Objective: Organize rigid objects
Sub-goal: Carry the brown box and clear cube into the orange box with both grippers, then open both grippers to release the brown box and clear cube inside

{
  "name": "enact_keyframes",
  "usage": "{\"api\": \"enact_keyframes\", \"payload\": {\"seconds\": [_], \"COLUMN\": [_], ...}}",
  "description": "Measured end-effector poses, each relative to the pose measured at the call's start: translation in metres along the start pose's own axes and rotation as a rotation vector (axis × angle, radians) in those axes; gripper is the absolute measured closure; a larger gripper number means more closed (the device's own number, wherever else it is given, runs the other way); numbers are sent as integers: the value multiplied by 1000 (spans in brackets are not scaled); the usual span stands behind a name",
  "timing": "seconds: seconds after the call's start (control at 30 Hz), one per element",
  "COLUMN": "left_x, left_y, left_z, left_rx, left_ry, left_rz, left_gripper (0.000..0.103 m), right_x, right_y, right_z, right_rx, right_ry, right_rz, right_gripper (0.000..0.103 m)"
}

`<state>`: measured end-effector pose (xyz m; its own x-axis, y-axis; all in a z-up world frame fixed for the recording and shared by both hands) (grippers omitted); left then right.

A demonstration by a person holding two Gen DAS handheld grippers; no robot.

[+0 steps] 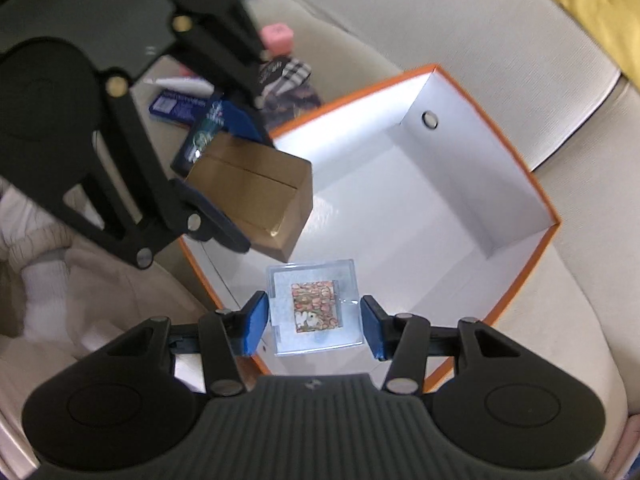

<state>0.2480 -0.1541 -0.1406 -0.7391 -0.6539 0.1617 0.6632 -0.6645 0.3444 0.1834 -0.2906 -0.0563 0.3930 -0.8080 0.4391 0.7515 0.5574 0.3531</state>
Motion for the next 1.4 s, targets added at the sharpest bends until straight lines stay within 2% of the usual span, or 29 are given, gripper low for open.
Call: {"api": "enact_keyframes", "payload": {"seconds": [0.17,0.47,0.57,0.67,0.77,0.83,0.9,1.07,1.2,1.3,1.4], "left_x": [-6,-25,-27,-30,-38,-40,-42,-48,-50,-57,-63], "left_y": [-4,-12,-10,-8,-7,-7,-8,-10,-7,-4,-3], "left_z": [-34,-73,-79,-82,-83,-81,-78,-75,-75,-65,-49], "left_rx": [-131,-259,-261,-254,-239,-213,-187,-139,-125,-62,12], "left_ry": [-48,-185,-228,-272,-265,-303,-342,-369,-324,-298,-255], "left_rz": [-183,-169,-159,-131,-107,-65,-12,84,98,140,184], "left_gripper": [50,50,50,49,48,48,52,59,61,61,61], "right_x": [0,-2,-4,-10,-16,-16,-16,-22,-29,-26,-22], "right_y": [-4,-4,-1,2,3,4,4,6,8,11,10], "right_z": [-26,-65,-74,-82,-87,-90,-91,-93,-94,-93,-87], "right_rx": [3,-35,-41,-47,-64,-71,-79,-86,-112,-111,-114], "right_ry": [59,180,231,263,289,298,310,364,398,369,341], "right_rz": [2,67,59,66,69,56,43,0,-9,-16,-25], "right_gripper": [51,51,51,51,51,51,51,50,53,49,51]}}
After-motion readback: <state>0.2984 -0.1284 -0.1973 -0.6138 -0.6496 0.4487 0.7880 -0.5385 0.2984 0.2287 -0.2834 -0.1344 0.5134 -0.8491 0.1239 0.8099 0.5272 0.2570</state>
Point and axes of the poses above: each gripper's, at about its wrist camera, not at the fingertips, and z roughly against the way its jaws point, x to its right, y to its top, the point moved 9 cm from there along -z, roughly the way its jaws point, and after that the axes turned 13 degrees about -y, right-handed, at the moved point
